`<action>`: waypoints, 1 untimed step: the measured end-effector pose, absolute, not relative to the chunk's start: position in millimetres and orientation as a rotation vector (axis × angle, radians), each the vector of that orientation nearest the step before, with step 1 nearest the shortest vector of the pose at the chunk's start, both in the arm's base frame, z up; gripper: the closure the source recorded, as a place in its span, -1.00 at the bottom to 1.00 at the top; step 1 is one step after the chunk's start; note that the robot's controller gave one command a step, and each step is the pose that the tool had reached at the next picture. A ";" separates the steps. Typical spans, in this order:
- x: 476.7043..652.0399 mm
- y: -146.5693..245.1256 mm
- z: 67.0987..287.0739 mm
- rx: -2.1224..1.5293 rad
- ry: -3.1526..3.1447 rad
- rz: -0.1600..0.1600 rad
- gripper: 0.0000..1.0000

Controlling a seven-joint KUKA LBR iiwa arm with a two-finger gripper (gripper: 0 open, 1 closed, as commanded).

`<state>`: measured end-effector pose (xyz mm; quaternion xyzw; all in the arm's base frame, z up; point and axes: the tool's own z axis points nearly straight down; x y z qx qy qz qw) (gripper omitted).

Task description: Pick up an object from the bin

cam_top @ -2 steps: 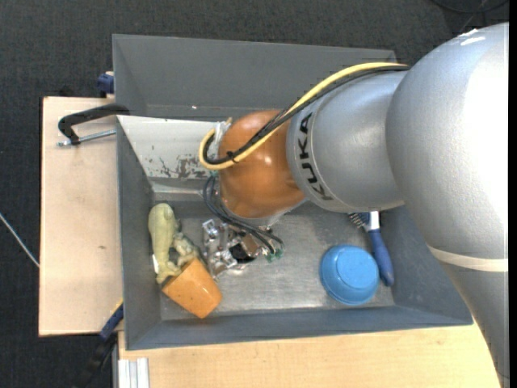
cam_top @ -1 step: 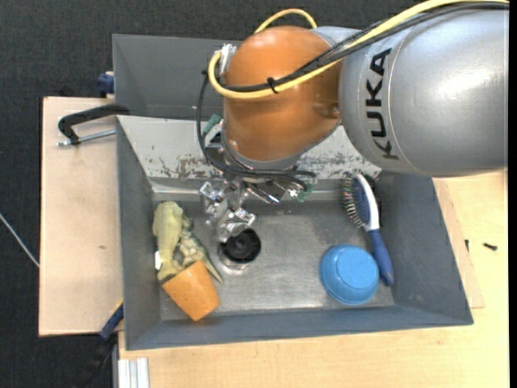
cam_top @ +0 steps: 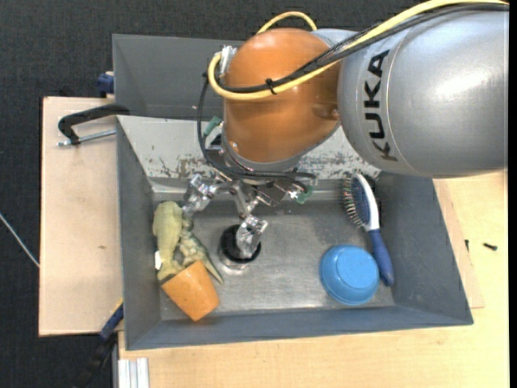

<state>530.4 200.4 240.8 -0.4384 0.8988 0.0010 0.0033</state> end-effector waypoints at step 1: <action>546.3 173.1 110.5 -1.103 2.947 0.002 -1.00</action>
Offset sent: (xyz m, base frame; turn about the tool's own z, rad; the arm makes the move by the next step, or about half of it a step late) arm 0.0167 -0.0271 -0.1272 0.1894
